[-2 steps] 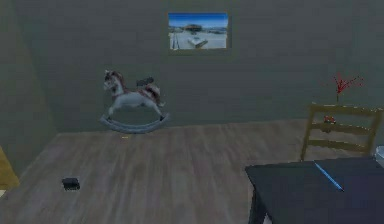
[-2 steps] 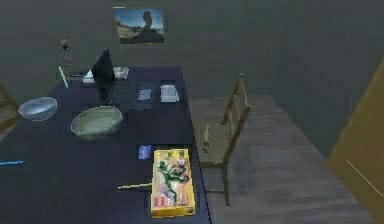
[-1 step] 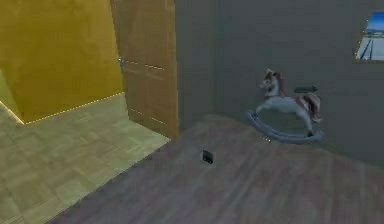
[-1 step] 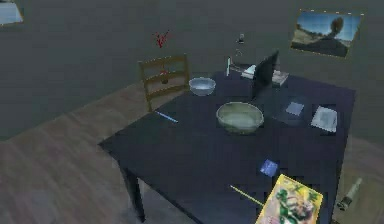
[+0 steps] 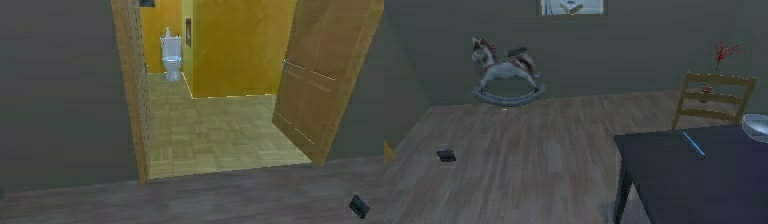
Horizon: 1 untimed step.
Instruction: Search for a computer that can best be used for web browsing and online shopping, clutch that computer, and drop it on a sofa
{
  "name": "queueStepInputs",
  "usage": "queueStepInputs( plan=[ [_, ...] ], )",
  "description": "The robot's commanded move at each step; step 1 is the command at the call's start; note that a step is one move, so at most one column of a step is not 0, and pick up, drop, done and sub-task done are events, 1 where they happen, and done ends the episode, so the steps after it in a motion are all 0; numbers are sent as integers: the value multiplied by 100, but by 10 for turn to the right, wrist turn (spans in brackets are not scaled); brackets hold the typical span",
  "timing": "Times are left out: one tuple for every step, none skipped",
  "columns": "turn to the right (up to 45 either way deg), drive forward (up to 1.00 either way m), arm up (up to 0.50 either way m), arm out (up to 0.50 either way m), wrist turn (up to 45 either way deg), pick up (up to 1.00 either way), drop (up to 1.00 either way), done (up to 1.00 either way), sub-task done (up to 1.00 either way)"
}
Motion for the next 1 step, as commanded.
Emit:
queueStepInputs(
  plan=[
    [-60,0,0,0,0,0,0,0,0]
  ],
)
